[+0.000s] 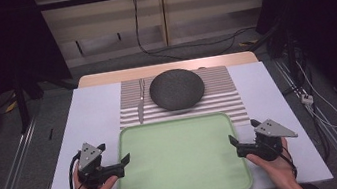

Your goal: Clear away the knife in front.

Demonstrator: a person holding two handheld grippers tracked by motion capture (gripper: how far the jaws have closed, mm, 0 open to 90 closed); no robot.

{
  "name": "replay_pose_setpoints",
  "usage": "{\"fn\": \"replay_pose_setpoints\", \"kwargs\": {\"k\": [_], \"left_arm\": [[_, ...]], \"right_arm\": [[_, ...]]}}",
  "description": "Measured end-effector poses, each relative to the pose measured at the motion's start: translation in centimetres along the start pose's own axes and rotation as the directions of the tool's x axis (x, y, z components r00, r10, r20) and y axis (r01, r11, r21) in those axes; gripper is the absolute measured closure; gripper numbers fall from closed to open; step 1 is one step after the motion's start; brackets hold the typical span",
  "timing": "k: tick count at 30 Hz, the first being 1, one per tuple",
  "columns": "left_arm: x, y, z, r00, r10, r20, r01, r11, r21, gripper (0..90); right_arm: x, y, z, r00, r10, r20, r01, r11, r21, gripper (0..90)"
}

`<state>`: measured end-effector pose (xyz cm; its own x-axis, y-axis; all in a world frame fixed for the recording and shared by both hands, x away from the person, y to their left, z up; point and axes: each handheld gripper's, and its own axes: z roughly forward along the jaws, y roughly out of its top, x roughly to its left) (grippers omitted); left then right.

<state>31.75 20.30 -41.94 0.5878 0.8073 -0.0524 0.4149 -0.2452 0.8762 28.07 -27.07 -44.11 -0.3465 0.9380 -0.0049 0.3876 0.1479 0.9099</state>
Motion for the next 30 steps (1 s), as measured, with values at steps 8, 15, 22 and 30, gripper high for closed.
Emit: {"fn": "replay_pose_setpoints", "kwargs": {"k": [8, 15, 22, 30], "left_arm": [[-0.2, 0.5, 0.2, 1.0, -0.002, 0.009, 0.002, 1.0, 0.003, 7.3], [-0.2, 1.7, 0.5, 0.9998, 0.008, 0.016, -0.008, 0.9999, -0.006, 7.3], [-0.2, 3.0, 1.3, 0.9993, 0.01, 0.036, -0.01, 0.9999, 0.005, 7.1], [0.6, 5.0, 2.9, 0.9999, 0.009, 0.011, -0.009, 0.9999, 0.01, 9.1]], "right_arm": [[-0.1, 0.0, 0.0, 0.9998, 0.007, -0.018, -0.007, 1.0, -0.005, 6.5], [0.0, 0.1, -0.1, 0.9996, 0.002, -0.029, -0.002, 1.0, -0.006, 6.3], [-0.2, 0.1, -0.3, 0.9993, 0.013, -0.035, -0.013, 1.0, -0.005, 6.3], [-0.4, 0.1, -0.1, 0.9985, 0.017, -0.052, -0.017, 1.0, -0.002, 5.9]]}}
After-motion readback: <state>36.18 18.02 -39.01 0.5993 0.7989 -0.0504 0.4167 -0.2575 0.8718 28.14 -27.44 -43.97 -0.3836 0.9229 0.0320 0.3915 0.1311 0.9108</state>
